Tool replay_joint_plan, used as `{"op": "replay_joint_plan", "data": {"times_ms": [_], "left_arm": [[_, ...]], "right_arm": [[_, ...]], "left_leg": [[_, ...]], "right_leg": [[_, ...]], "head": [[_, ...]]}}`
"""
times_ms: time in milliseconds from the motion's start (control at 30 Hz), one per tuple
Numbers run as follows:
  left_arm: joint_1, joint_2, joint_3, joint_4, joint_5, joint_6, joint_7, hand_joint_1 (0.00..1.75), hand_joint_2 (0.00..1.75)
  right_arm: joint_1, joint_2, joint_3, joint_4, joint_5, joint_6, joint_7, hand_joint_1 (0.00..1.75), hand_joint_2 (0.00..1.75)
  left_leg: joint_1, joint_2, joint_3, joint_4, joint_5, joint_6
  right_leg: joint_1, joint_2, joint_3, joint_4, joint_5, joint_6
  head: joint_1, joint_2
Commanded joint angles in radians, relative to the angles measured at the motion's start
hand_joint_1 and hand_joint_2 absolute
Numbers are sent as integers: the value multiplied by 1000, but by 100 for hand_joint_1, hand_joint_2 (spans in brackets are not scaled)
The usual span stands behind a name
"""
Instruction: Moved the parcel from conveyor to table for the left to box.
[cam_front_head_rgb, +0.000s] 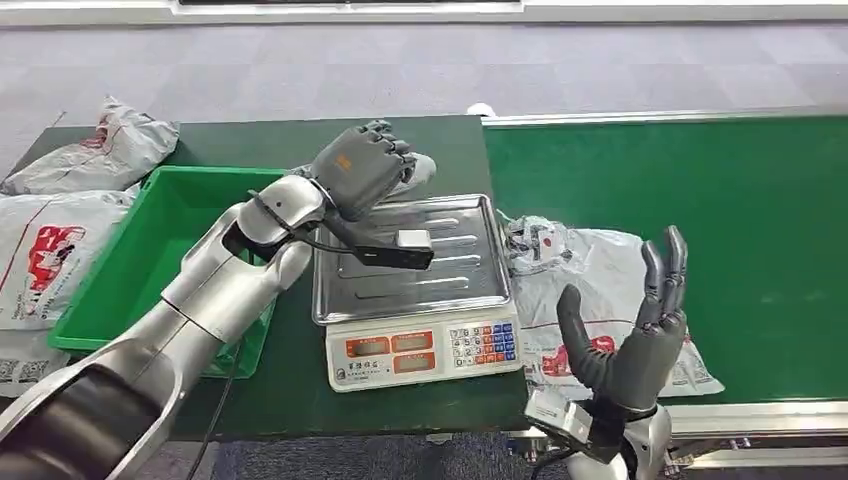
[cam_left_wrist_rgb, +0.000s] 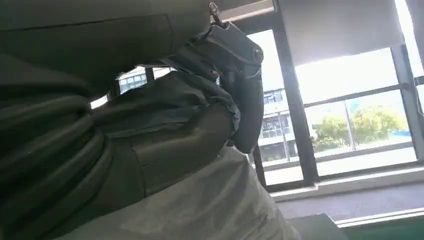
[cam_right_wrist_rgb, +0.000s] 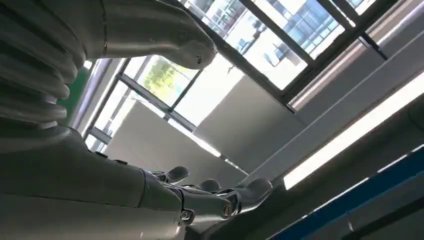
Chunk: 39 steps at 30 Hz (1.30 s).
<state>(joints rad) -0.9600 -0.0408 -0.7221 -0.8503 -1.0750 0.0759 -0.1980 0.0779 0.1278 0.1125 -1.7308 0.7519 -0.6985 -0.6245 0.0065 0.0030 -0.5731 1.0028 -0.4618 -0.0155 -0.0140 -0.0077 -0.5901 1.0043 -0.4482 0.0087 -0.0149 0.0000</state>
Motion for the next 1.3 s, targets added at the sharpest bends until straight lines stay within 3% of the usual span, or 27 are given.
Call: {"op": "replay_joint_plan", "data": {"times_ms": [33,333,433,600,733,967,1300], "left_arm": [[-60,73,9,-58,-14,56,43,175,175],[-65,76,14,-56,-13,53,43,175,175],[-84,83,83,-45,-4,91,68,175,175],[-129,188,198,-16,-43,142,82,175,175],[-136,220,354,87,-27,166,29,175,175],[-150,337,492,190,-43,249,47,175,175],[-87,407,610,123,-55,253,-6,175,175]], "right_arm": [[21,39,-58,-40,19,0,5,0,175],[23,39,-58,-41,19,0,5,0,175],[33,47,-67,-49,20,0,-9,0,175],[53,62,-69,-65,36,0,-10,0,175],[104,50,-59,-92,76,0,31,0,175],[125,56,-54,-101,96,0,30,0,175],[114,65,-44,-107,89,0,22,0,175]], "left_leg": [[1,0,-2,1,0,0],[0,0,-1,0,1,0],[1,1,-1,0,1,0],[1,3,-2,1,1,-1],[1,5,-1,1,0,-1],[2,10,1,-1,0,-2],[3,6,0,-1,1,-2]], "right_leg": [[1,1,-2,0,0,-1],[1,1,-1,0,0,-1],[2,2,-1,-1,1,-1],[2,4,-3,1,1,-1],[1,5,-3,2,1,-1],[3,11,-4,1,1,-3],[4,8,-3,0,1,-3]], "head": [[0,0],[0,0],[0,0],[0,0],[0,0],[0,0],[0,0]]}}
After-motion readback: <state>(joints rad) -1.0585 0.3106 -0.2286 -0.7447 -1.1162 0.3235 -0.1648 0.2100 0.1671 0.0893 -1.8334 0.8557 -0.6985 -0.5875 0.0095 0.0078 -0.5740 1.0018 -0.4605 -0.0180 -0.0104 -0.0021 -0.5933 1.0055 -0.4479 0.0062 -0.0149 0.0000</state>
